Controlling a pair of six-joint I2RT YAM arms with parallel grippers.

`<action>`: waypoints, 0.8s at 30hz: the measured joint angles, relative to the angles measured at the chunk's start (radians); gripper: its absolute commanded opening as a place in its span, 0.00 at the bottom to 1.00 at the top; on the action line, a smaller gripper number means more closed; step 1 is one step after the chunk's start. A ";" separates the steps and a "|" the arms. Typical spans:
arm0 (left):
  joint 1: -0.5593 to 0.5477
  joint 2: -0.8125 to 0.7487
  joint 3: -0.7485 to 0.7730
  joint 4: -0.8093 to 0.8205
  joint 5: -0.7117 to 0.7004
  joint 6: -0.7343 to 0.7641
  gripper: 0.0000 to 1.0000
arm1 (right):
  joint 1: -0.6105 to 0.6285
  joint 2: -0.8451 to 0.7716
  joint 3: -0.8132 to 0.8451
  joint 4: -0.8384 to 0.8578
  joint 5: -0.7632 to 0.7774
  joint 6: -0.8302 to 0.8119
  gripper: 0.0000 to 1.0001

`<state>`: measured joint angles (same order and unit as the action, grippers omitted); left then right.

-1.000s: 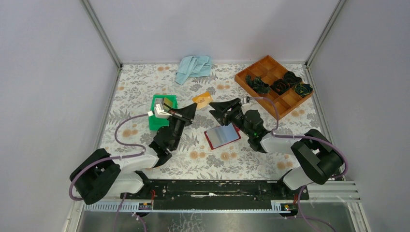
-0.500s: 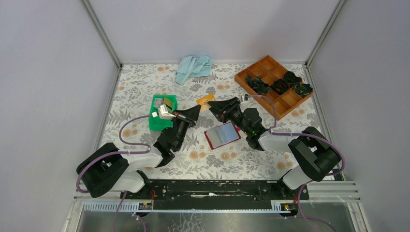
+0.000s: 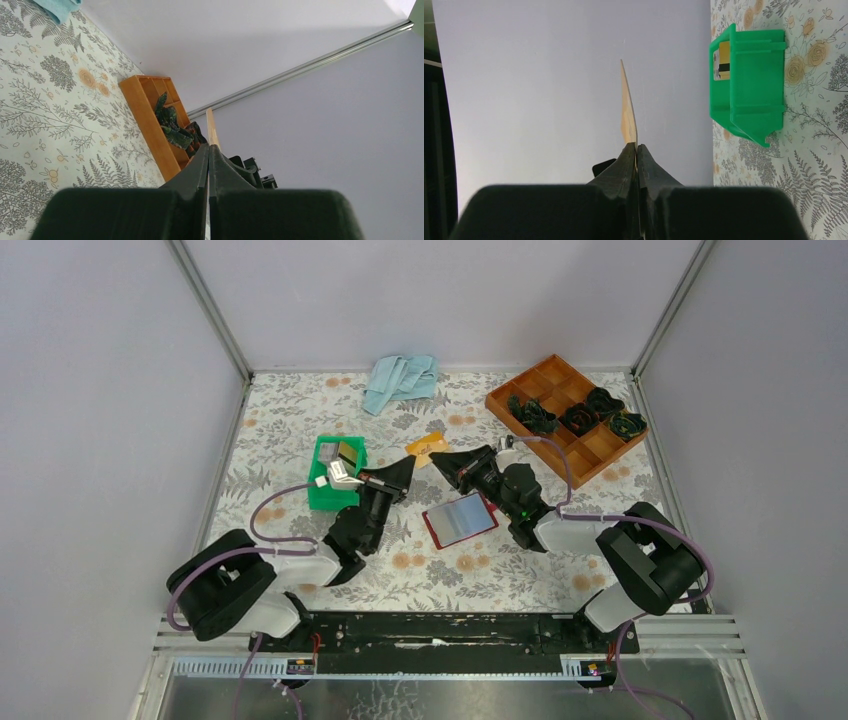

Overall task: Put the credit cards into the card holder
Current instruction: Pick up the credit card from the storage box.

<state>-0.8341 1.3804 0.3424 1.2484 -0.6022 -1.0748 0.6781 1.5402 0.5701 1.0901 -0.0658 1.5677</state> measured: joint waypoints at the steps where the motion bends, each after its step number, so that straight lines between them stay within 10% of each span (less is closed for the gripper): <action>1: -0.002 0.003 0.000 0.003 -0.002 -0.002 0.00 | 0.000 0.000 0.000 0.000 0.000 0.000 0.03; 5: -0.004 0.009 0.000 0.018 -0.006 -0.008 0.08 | 0.000 0.001 0.000 0.005 0.001 -0.001 0.00; 15: -0.017 -0.018 -0.044 0.031 0.010 0.049 0.64 | 0.001 0.001 0.000 -0.005 -0.007 -0.058 0.00; 24: -0.017 -0.165 -0.066 -0.079 0.016 0.137 0.70 | -0.077 -0.130 0.010 -0.269 -0.034 -0.305 0.00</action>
<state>-0.8513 1.2156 0.2764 1.1694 -0.5865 -0.9379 0.6010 1.4105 0.5800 0.8211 -0.0998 1.2629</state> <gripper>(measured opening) 0.697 0.028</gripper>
